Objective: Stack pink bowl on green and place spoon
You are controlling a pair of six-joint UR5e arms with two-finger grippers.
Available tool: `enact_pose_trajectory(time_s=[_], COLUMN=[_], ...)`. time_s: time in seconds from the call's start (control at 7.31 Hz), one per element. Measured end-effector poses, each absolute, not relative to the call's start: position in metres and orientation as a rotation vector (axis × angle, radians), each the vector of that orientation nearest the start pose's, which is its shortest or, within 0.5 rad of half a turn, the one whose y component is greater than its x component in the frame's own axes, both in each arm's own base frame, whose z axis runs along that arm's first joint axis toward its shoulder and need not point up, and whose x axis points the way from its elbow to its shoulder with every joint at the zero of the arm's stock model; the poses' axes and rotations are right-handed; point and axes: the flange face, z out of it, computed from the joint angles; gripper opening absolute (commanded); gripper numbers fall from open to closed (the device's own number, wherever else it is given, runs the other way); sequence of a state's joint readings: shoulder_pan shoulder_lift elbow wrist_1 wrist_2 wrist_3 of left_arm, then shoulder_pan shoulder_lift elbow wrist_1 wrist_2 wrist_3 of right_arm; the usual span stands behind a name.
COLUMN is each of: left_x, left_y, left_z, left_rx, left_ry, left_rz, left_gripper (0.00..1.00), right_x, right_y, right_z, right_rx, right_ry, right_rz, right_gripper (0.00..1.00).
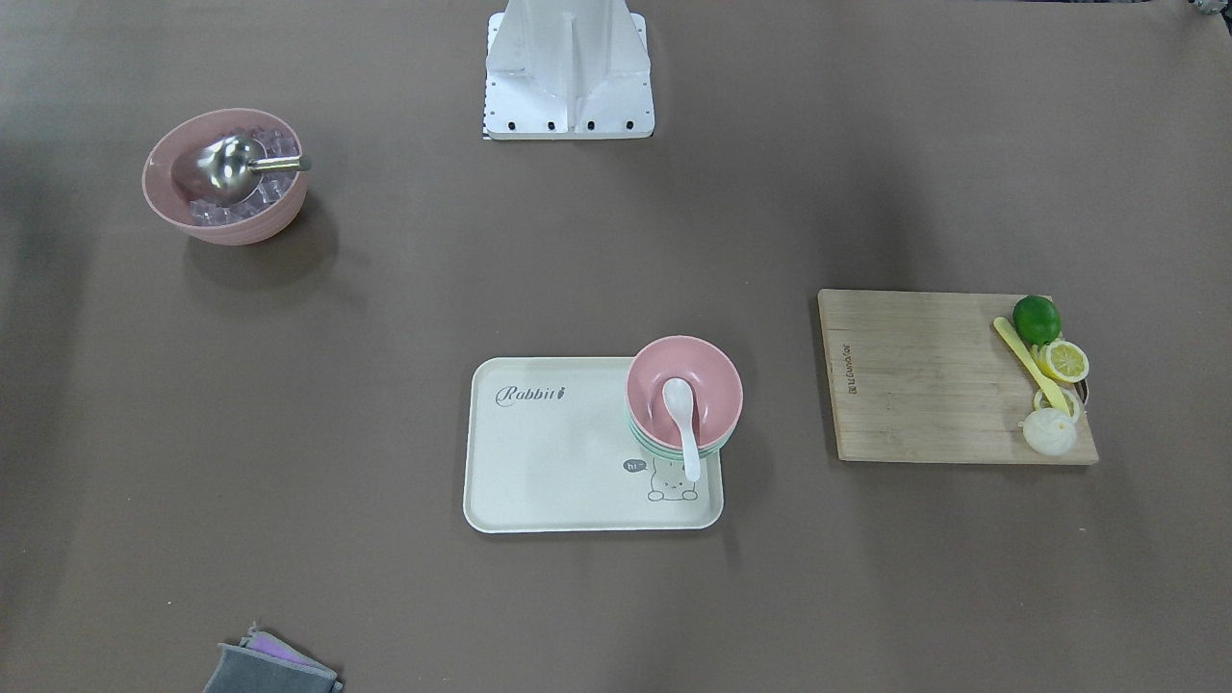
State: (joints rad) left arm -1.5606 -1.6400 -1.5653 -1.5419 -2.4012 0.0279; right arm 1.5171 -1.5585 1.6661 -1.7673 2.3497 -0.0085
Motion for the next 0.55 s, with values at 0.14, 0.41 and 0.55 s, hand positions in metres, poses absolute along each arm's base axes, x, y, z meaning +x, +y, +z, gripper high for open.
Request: enact_pose_trajectory(time_s=[0.14, 0.41, 0.55], left_x=[-0.0541, -0.0537, -0.0536], left_y=[-0.5233, -0.5238, -0.5238], left_z=[0.6258, 0.6261, 0.6262], left_rx=[0.039, 0.038, 0.037], left_ry=[0.835, 0.838, 0.839], left_rz=[0.051, 0.050, 0.050], left_gripper=[0.99, 0.99, 0.99], right_x=[0.0371, 0.0366, 0.0364], right_y=[-0.4907, -0.4895, -0.4886], right_z=[0.6248, 0.6257, 0.6269], right_rx=[-0.102, -0.104, -0.106], right_ry=[-0.776, -0.777, -0.778], right_rz=[-0.024, -0.024, -0.024], right_gripper=[1.00, 1.00, 1.00])
